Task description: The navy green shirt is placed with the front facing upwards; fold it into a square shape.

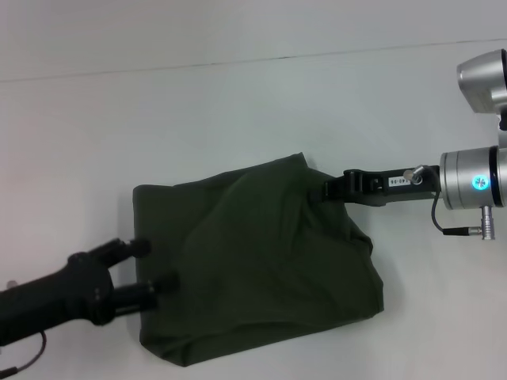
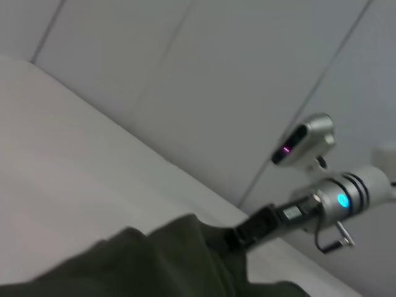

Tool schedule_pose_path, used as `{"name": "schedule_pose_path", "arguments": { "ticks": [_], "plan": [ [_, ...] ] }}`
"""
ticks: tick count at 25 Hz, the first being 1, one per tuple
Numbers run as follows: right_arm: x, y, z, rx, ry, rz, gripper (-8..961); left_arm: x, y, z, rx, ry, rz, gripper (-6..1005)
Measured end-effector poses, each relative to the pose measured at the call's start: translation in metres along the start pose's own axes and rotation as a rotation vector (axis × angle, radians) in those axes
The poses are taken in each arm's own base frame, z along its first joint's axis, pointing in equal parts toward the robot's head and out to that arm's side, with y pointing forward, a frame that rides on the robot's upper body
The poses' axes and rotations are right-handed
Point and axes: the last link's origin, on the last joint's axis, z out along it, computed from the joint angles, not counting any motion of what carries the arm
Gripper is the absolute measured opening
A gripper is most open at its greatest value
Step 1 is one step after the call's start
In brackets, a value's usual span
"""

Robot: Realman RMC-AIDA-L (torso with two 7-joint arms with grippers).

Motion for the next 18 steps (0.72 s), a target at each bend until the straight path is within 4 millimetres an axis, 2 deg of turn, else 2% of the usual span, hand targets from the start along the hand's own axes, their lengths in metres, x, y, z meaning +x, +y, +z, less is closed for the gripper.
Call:
{"name": "schedule_pose_path", "arguments": {
  "ticks": [8,18],
  "plan": [
    [0.003,-0.001,0.0,-0.002,-0.003,0.009,64,-0.009,0.004,0.009,-0.037,-0.062,0.003,964],
    [0.003,0.001,0.003,-0.008,-0.001,0.007,66,-0.02,0.003,0.03,-0.064,-0.151,0.006,963]
  ]
}}
